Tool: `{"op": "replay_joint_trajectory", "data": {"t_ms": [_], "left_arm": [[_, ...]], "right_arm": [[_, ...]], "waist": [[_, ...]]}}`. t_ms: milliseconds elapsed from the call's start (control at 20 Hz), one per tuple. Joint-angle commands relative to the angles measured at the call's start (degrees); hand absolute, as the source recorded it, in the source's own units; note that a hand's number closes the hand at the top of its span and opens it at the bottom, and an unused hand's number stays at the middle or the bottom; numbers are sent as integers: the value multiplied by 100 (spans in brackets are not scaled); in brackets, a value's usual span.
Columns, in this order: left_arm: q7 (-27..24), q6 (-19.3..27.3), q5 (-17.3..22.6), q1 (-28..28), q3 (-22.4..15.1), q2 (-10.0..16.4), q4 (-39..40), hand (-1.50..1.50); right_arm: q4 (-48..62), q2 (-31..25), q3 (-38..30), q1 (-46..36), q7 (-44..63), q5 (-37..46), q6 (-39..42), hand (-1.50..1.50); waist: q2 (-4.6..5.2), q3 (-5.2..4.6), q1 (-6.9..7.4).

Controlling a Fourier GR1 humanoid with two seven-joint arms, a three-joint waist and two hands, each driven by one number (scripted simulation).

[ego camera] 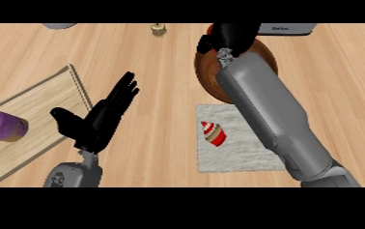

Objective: Pick the tomato from the placemat and place it in the bowl

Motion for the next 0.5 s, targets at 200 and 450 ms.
{"op": "replay_joint_trajectory", "data": {"t_ms": [200,450], "left_arm": [[-40,-82,24,25,-46,-58,-25,0],[-37,-60,-27,2,-101,-121,20,0]], "right_arm": [[2197,-367,-815,-427,-564,-92,-544,150],[2848,-399,-1545,-437,-468,-528,-1126,-150]], "waist": [[44,0,117],[51,4,115]]}}
